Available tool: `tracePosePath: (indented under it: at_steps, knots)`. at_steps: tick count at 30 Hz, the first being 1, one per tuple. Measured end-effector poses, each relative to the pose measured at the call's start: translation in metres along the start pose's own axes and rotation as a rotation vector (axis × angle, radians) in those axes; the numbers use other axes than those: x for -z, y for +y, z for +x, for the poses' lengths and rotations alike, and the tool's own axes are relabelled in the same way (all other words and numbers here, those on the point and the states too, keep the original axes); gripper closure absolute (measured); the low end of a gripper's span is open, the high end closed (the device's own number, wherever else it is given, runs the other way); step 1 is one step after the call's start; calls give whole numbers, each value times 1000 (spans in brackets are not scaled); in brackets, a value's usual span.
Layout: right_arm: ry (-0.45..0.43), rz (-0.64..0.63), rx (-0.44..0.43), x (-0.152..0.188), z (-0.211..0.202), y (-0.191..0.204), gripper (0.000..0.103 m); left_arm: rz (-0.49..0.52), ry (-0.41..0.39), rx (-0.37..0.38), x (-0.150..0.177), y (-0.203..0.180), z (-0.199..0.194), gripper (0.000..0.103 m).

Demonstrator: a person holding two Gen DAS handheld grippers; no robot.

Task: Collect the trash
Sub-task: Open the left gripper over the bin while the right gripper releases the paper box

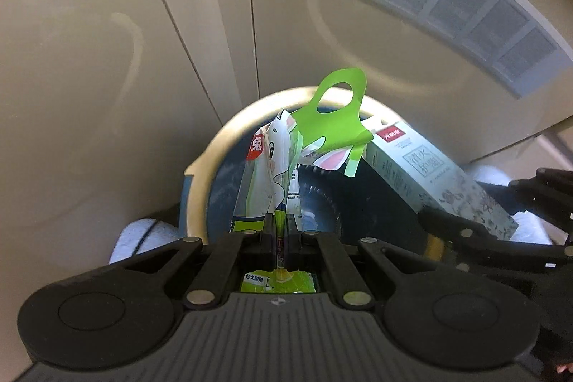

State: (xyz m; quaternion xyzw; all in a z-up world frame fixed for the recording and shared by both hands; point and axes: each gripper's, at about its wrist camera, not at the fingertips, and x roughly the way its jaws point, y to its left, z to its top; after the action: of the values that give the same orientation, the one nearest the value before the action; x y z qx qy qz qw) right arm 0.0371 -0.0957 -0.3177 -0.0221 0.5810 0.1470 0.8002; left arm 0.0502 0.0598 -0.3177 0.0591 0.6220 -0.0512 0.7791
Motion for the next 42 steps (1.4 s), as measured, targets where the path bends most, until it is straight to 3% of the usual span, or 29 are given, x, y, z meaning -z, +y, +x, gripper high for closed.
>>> tracePosePath:
  at_steps: [17, 19, 20, 21, 22, 23, 24, 26, 31, 37, 42]
  knots:
    - [77, 7, 24, -9, 29, 9, 61, 27, 65, -51, -11, -6, 27, 99]
    - [81, 19, 30, -10, 29, 8, 61, 33, 80, -64, -12, -8, 31, 89]
    - [78, 26, 32, -11, 28, 8, 60, 37, 78, -64, -13, -9, 30, 74]
    - [77, 29, 36, -12, 25, 7, 54, 43, 67, -62, -12, -9, 28, 51]
    - [72, 30, 41, -13, 22, 7, 44, 47, 51, -69, -12, -10, 23, 37]
    - [65, 29, 57, -13, 19, 7, 44, 47, 36, -108, -12, -10, 19, 18]
    - [59, 25, 67, -13, 14, 7, 41, 51, 17, -143, -11, -9, 14, 8]
    - [45, 28, 53, -13, 3, 5, 32, 52, -11, -136, -10, -4, 3, 0]
    - [-29, 13, 13, -11, -35, 8, 21, 3, -43, -122, -2, 9, -29, 0]
    - [-138, -55, -9, -7, -77, 17, 17, -64, -98, -106, 14, 18, -63, 0]
    - [-178, -63, -33, -5, -98, 15, 16, -93, -130, -113, 18, 14, -84, 0]
